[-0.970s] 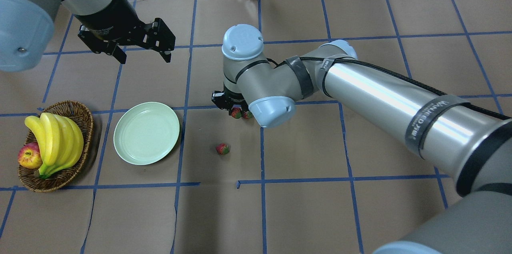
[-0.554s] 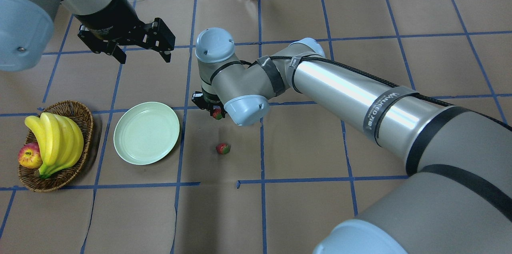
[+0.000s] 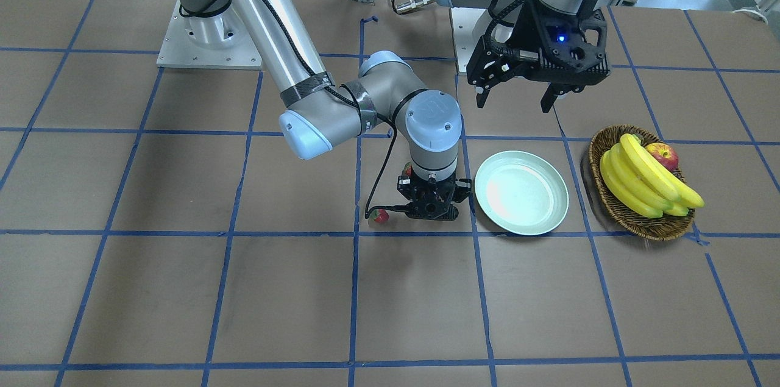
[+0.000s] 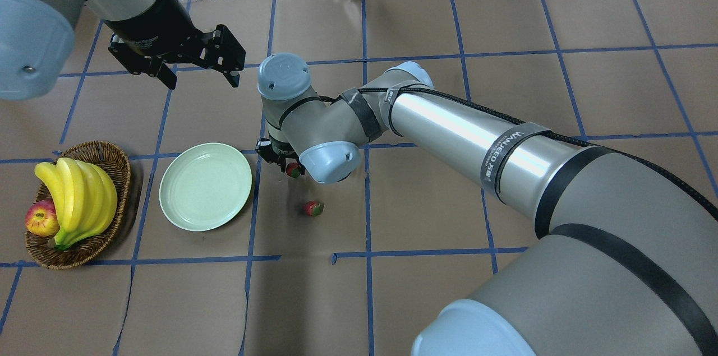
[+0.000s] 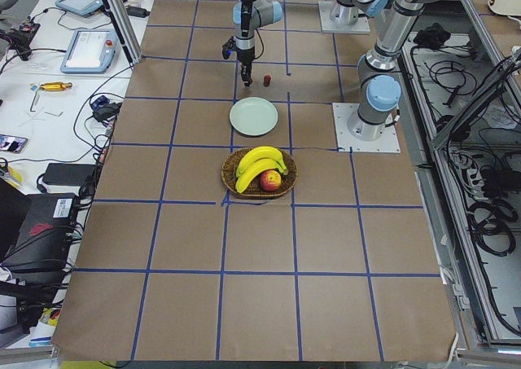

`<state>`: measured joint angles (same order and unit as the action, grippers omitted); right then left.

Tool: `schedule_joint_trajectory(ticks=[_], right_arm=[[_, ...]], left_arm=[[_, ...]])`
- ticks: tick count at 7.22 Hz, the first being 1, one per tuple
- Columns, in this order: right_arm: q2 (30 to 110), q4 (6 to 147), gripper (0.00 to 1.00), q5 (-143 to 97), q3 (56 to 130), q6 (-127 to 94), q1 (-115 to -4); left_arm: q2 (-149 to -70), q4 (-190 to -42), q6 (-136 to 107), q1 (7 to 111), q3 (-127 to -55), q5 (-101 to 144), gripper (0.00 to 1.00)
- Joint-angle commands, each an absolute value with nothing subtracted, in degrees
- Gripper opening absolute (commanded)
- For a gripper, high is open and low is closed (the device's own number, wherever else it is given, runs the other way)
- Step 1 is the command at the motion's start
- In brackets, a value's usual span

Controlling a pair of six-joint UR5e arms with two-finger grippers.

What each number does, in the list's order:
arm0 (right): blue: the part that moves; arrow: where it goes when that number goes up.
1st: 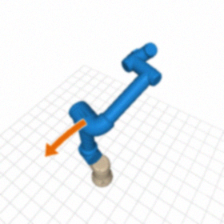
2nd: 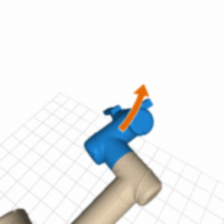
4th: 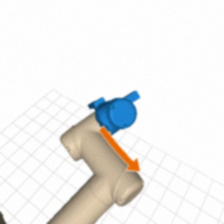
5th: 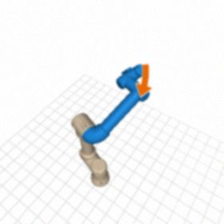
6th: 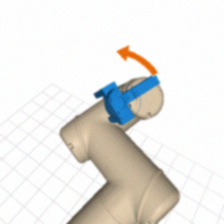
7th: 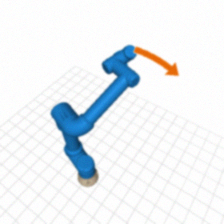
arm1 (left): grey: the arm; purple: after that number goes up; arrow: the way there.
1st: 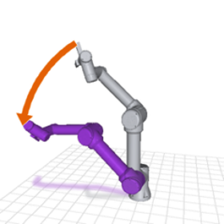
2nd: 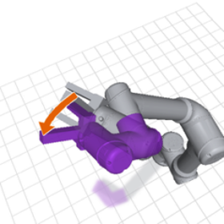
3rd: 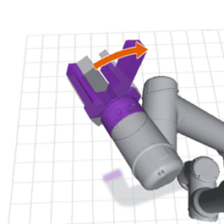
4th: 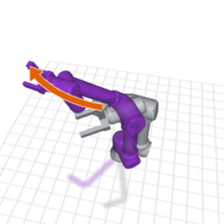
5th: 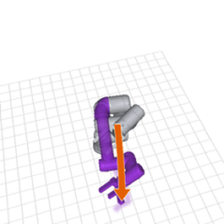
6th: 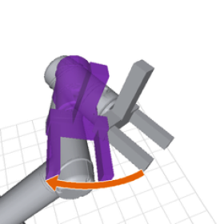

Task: Collect all strawberries into plate
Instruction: 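Carry the strawberry to the plate rim and release it on the table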

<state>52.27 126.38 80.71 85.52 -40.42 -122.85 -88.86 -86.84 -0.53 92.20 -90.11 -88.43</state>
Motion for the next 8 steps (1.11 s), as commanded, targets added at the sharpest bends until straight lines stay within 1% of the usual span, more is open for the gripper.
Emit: schedule_joint_trajectory(ticks=[1, 3, 4, 5, 7, 8], right_arm=[[52.38, 126.47, 1.00, 79.10, 85.43, -40.17, -122.87], [54.56, 125.17, 1.00, 82.25, 86.74, -37.03, -122.09], [57.36, 117.15, 1.00, 86.53, 87.62, -32.56, -120.69], [60.87, 112.29, 1.00, 88.14, 89.28, -28.87, -116.93], [71.22, 108.72, 1.00, 88.15, 95.50, -22.97, -107.45], [77.37, 104.02, 1.00, 88.24, 96.75, -19.20, -102.44]], left_arm=[[-88.86, -86.84, -0.53, 92.20, -90.09, -88.51, 1.00], [-88.86, -86.84, -0.53, 92.20, -90.09, -88.59, 1.00], [-88.86, -86.84, -0.44, 92.11, -90.00, -88.59, 1.00], [-88.86, -86.84, -0.35, 92.02, -90.00, -88.68, 1.00], [-88.86, -86.84, 0.09, 91.67, -90.09, -88.68, 1.00], [-88.94, -86.84, 0.09, 91.76, -90.09, -88.68, 1.00]])
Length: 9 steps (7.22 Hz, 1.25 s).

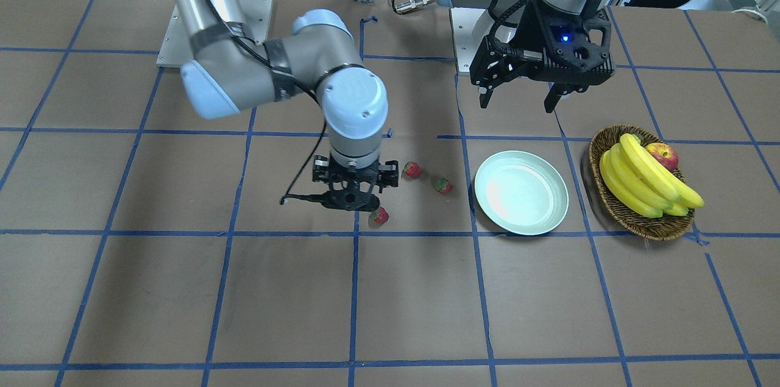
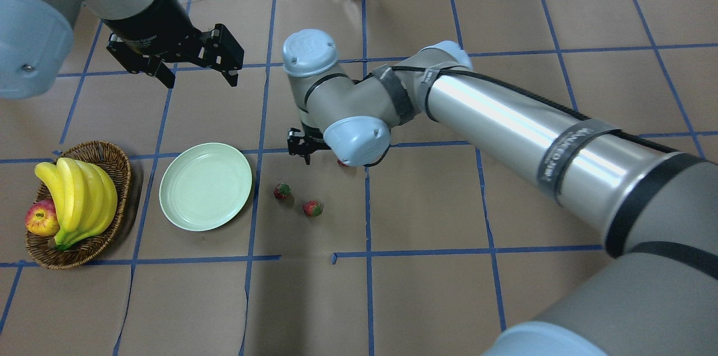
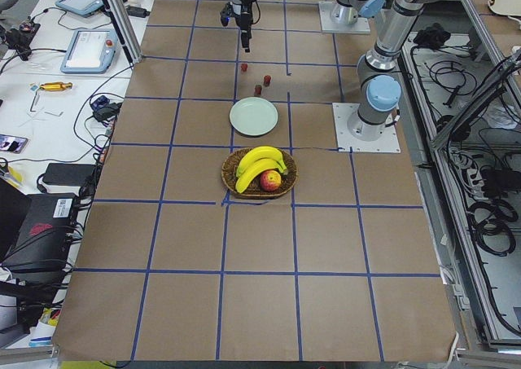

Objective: Collect all strawberries into plate

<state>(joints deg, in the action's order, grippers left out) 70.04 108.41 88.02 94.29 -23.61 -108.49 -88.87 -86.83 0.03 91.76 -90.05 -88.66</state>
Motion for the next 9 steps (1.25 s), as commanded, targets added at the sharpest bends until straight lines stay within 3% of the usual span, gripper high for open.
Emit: schedule_joint_trajectory(ticks=[1, 3, 9], right_arm=[[83.00, 97.71, 1.00, 91.20, 96.16, -11.42, -97.43], [87.61, 91.71, 1.00, 92.73, 91.96, -8.70, -92.74], [87.37, 86.23, 1.00, 96.51, 84.12, -8.79, -92.72]], left_arm=[[-89.03, -86.84, 0.09, 91.76, -90.09, -88.77, 1.00], [-89.30, -86.75, 0.09, 91.85, -90.26, -88.77, 1.00], [-90.17, -86.75, -0.35, 91.93, -90.87, -88.77, 1.00]])
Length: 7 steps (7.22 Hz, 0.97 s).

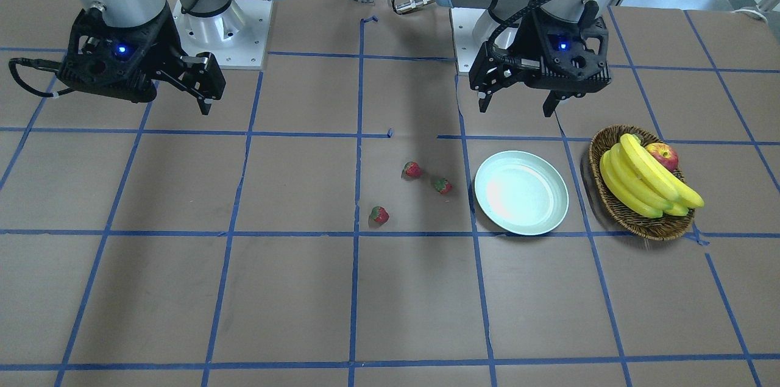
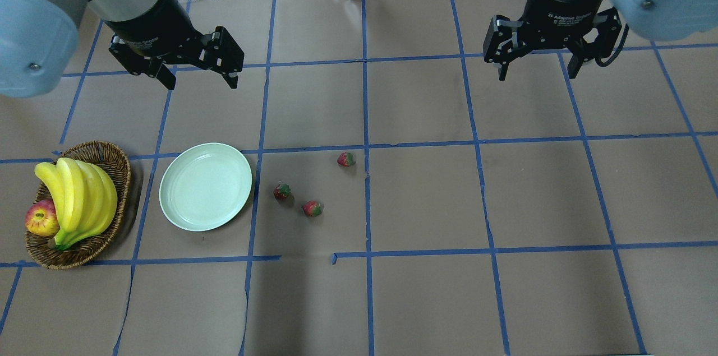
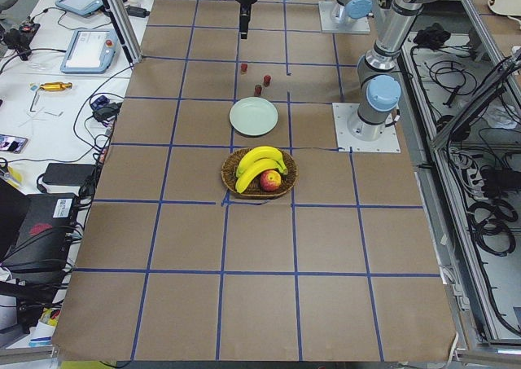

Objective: Collect all strawberries into plate

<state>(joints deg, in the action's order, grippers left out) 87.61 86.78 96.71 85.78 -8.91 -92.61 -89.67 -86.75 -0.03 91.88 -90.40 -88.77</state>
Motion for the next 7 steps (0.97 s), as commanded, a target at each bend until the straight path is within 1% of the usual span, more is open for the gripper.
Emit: schedule_joint_trajectory(ticks=[1, 3, 5, 6, 7], right_arm=[[87.62, 85.96, 1.00, 95.63, 84.55, -8.79, -93.25], [87.80, 86.74, 1.00, 87.30, 84.64, -8.88, -93.51], [87.80, 86.92, 1.00, 87.88, 84.99, -8.88, -93.52], [87.72, 87.53, 1.00, 88.15, 84.99, -8.88, -93.52], [87.54, 88.41, 1.00, 88.15, 84.99, -8.88, -93.52]], left_arm=[[-90.09, -86.66, -0.53, 92.02, -92.18, -88.68, 1.00], [-90.09, -86.40, -0.62, 92.11, -92.64, -88.68, 1.00], [-90.26, -86.31, -0.62, 92.20, -92.99, -88.68, 1.00], [-90.70, -86.13, -0.62, 92.55, -94.99, -88.59, 0.99], [-90.79, -84.22, -0.53, 93.33, -98.93, -88.77, 0.95]])
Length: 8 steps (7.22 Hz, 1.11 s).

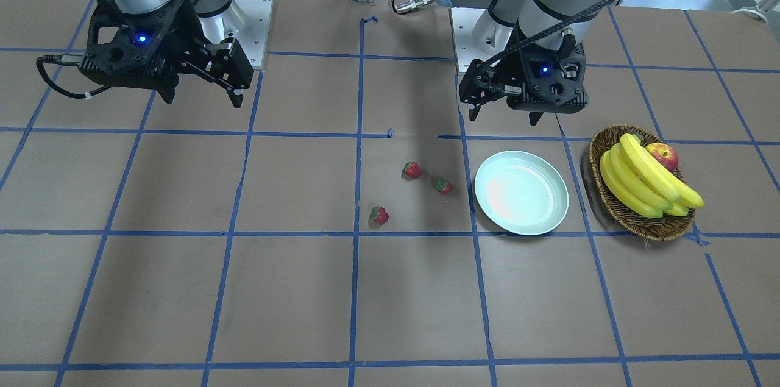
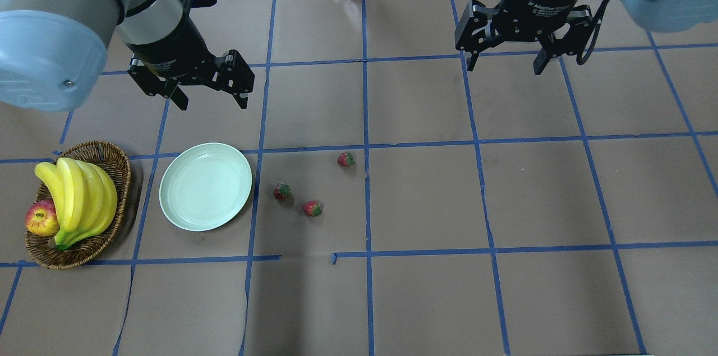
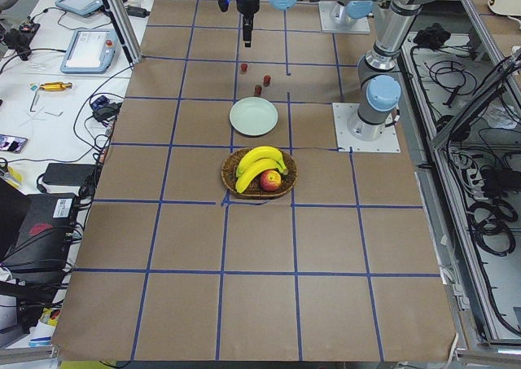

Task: Collect all strawberries into plate
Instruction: 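Move the left gripper over the strawberry nearest the plate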

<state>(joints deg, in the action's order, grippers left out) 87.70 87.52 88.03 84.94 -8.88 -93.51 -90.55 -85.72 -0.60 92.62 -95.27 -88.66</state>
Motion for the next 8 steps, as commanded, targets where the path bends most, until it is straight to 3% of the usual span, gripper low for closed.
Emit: schedule_joint_trajectory(ticks=[1, 3, 4, 8], right_arm=[[87.37, 89.98, 1.00, 89.02, 85.08, -8.88, -93.52], [87.36, 90.17, 1.00, 89.21, 85.17, -8.79, -93.52], [87.36, 90.09, 1.00, 89.21, 85.17, -8.88, -93.52], [87.36, 90.09, 1.00, 89.21, 85.25, -8.88, -93.52]], left_arm=[[-91.57, -77.24, -0.79, 93.86, -103.84, -88.86, 0.95], [-94.29, -60.20, -4.81, 93.96, -114.82, -88.86, 0.92], [-96.05, -55.51, -6.40, 94.04, -118.61, -89.29, 0.84], [-104.74, -47.31, -10.28, 96.75, -120.41, -90.35, 0.83]])
